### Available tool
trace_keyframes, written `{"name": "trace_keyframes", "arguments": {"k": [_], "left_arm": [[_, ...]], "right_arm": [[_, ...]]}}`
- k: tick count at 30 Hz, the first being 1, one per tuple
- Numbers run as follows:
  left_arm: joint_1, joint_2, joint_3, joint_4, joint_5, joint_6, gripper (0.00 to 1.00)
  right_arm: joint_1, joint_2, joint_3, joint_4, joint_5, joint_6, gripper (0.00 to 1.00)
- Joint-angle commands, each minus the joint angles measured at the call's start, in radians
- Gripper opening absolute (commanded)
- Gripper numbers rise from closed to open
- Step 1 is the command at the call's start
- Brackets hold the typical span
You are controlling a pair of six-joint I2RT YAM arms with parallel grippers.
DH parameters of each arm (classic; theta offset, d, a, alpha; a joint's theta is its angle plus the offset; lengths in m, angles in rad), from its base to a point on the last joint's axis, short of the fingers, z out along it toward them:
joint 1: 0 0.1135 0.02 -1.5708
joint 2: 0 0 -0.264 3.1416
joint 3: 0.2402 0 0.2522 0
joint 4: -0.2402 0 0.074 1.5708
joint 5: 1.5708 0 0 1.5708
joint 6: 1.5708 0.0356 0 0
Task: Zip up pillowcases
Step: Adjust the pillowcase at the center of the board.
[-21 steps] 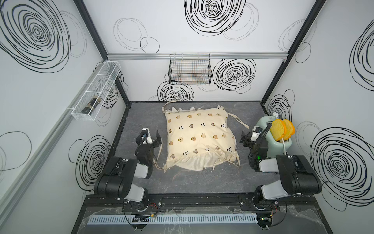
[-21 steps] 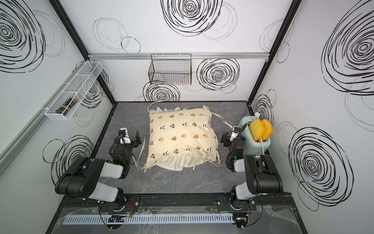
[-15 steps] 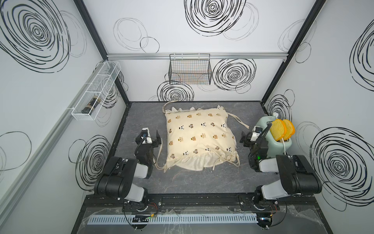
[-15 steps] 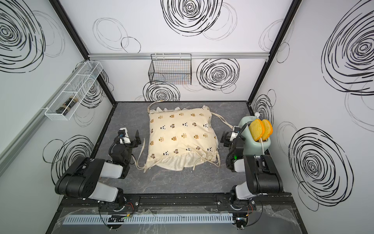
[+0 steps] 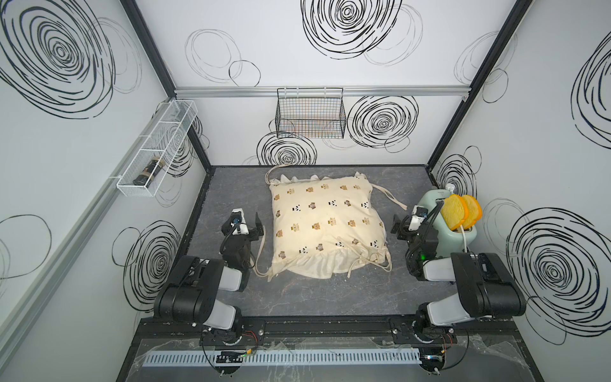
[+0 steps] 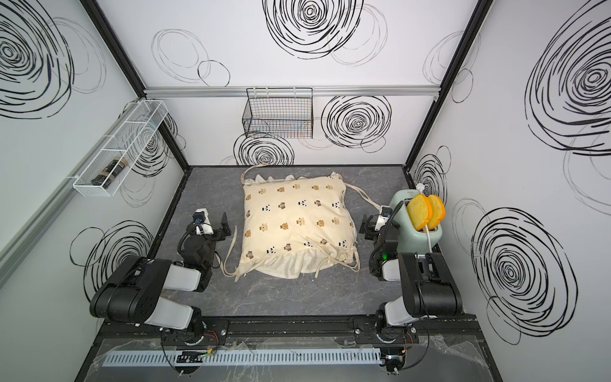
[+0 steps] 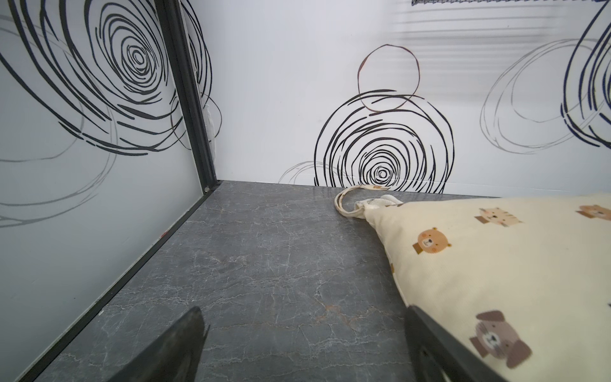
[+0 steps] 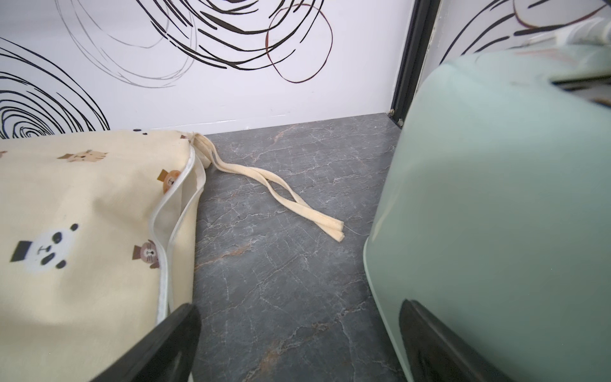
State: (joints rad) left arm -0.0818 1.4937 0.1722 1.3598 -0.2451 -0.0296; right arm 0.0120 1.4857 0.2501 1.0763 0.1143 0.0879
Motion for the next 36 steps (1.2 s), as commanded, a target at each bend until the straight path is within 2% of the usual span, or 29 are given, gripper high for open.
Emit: {"name": "trace_keyframes", "arguments": {"k": [1,5,7,8,9,11,12,14,15,16,18,19,21,24,26,28,31,36], "left_arm": [[0.011,0.002,-0.001,0.05,0.012,-0.009,0.96],[0.016,-0.001,0.0,0.043,0.018,-0.011,0.96],[0.014,-0.042,-0.001,0.017,-0.015,-0.019,0.97],[0.007,-0.107,0.012,-0.059,-0.044,-0.019,0.97],[-0.027,-0.19,0.031,-0.156,-0.136,-0.007,0.97],[-0.109,-0.354,0.071,-0.292,-0.316,-0.002,0.96],[-0.142,-0.438,0.113,-0.394,-0.362,-0.042,0.96],[-0.208,-0.542,0.264,-0.738,-0.4,-0.22,0.96],[-0.26,-0.556,0.318,-0.869,-0.391,-0.286,0.96],[-0.319,-0.553,0.352,-0.926,-0.389,-0.307,0.96],[-0.467,-0.503,0.419,-1.017,-0.409,-0.321,0.96],[-0.512,-0.465,0.451,-1.063,-0.388,-0.341,0.96],[-0.59,-0.372,0.508,-1.113,-0.285,-0.393,0.97],[-0.668,-0.228,0.549,-1.071,-0.171,-0.462,0.98],[-0.67,-0.126,0.568,-1.018,-0.082,-0.481,0.98],[-0.635,-0.024,0.601,-1.018,-0.067,-0.5,0.99],[-0.563,0.049,0.594,-0.988,-0.055,-0.543,0.91],[-0.41,0.173,0.651,-0.993,0.061,-0.583,0.91]], "right_arm": [[-0.004,0.002,0.022,0.01,-0.009,-0.007,0.97],[-0.008,0.0,0.023,0.007,-0.015,-0.006,0.98],[-0.005,-0.015,0.047,-0.03,-0.051,-0.041,0.98],[-0.003,-0.028,0.092,-0.118,-0.076,-0.072,0.97],[0.016,-0.051,0.165,-0.26,-0.061,-0.066,0.97],[0.074,-0.101,0.288,-0.53,0.029,-0.021,0.98],[0.098,-0.122,0.33,-0.607,0.048,-0.014,0.98],[0.154,-0.151,0.408,-0.751,0.027,-0.01,0.98],[0.171,-0.146,0.434,-0.794,0.001,0.013,1.0],[0.178,-0.134,0.456,-0.837,-0.019,0.038,0.98],[0.175,-0.09,0.523,-0.968,-0.058,0.109,0.86],[0.171,-0.067,0.554,-1.035,-0.059,0.133,0.83],[0.153,-0.019,0.62,-1.165,-0.086,0.151,0.82],[0.119,0.044,0.686,-1.279,-0.159,0.155,0.82],[0.098,0.064,0.704,-1.32,-0.208,0.152,0.82],[0.091,0.067,0.686,-1.317,-0.231,0.146,0.79],[0.091,0.08,0.669,-1.322,-0.276,0.138,0.76],[0.116,0.15,0.666,-1.327,-0.356,0.143,0.7]]}}
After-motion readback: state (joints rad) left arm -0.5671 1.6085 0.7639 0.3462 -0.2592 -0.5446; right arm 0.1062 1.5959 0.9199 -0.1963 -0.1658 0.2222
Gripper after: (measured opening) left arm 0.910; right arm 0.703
